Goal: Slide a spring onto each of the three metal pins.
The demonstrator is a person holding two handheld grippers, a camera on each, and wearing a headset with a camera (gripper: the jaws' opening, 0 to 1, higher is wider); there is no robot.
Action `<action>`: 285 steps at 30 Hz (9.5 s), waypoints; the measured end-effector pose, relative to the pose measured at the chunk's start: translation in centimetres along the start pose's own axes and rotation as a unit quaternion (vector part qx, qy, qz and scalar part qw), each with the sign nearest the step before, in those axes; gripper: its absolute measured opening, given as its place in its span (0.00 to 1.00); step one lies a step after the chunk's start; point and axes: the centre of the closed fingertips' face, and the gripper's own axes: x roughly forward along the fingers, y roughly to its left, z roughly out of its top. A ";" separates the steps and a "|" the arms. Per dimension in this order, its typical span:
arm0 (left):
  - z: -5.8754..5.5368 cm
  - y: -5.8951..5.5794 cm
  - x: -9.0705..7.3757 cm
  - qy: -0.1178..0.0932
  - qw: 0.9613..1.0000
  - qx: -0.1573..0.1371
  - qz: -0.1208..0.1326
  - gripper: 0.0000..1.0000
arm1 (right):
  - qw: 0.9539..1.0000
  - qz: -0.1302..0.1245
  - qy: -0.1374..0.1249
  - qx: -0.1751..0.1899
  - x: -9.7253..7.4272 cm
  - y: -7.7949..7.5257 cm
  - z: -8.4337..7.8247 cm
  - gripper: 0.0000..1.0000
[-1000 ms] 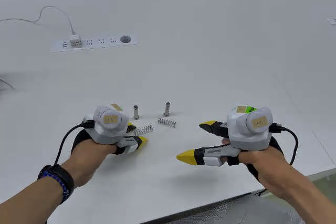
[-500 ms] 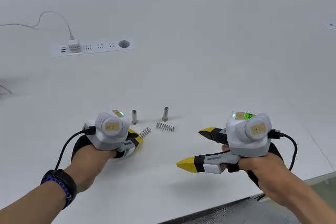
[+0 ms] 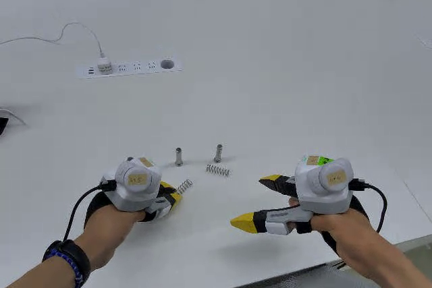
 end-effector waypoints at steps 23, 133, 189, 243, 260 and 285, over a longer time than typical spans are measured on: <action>-0.3 -0.2 -3.8 -0.022 0.999 -0.015 0.018 0.10 | 1.000 0.019 0.002 -0.011 0.5 1.3 0.9 0.73; 5.7 -7.1 -8.0 -0.068 0.988 0.126 -0.060 0.10 | 0.979 0.196 -0.048 0.043 3.6 8.3 8.2 0.12; 7.1 -8.3 -8.6 -0.102 0.985 0.100 -0.101 0.23 | 0.910 0.267 0.120 -0.293 2.0 9.4 8.3 0.12; 0.3 0.2 -12.4 -0.078 0.995 -0.036 0.040 0.62 | 0.914 0.161 0.172 -0.331 6.4 1.5 9.0 0.13; -1.8 1.1 -13.7 -0.074 0.993 -0.075 0.059 0.72 | 0.906 0.145 0.190 -0.348 9.4 0.3 11.0 0.13; -2.6 2.1 -14.8 -0.085 0.989 -0.103 0.070 0.71 | 0.892 0.145 0.214 -0.372 12.3 0.0 11.5 0.13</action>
